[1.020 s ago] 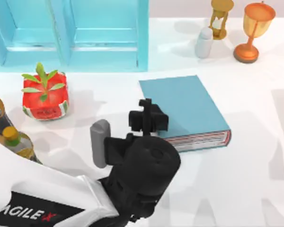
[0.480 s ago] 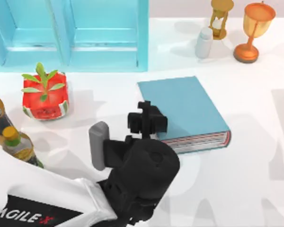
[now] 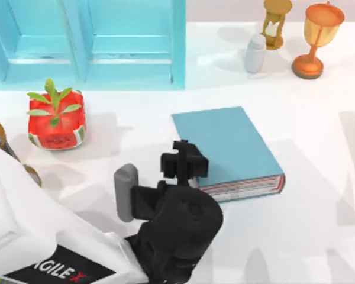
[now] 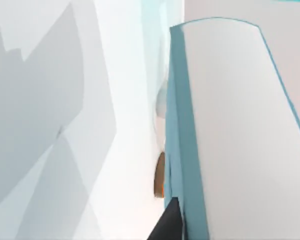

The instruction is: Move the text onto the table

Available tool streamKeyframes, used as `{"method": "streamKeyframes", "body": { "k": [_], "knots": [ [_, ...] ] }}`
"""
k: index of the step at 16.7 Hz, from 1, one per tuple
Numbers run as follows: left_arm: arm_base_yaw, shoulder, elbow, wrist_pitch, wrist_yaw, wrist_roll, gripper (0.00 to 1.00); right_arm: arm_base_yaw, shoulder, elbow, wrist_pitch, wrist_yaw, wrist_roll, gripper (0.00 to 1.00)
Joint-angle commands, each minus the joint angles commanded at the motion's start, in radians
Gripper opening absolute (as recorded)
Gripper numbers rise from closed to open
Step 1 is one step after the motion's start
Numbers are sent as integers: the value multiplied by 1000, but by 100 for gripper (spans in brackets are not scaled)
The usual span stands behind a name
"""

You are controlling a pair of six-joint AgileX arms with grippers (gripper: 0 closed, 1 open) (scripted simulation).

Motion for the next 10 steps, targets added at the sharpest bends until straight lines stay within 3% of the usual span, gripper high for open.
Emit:
{"method": "streamKeyframes", "body": {
  "k": [5, 10],
  "knots": [
    [0, 19, -5, 24, 1, 1, 0, 0, 0, 0, 0, 0, 0, 100],
    [0, 19, -5, 24, 1, 1, 38, 0, 0, 0, 0, 0, 0, 100]
  ]
}}
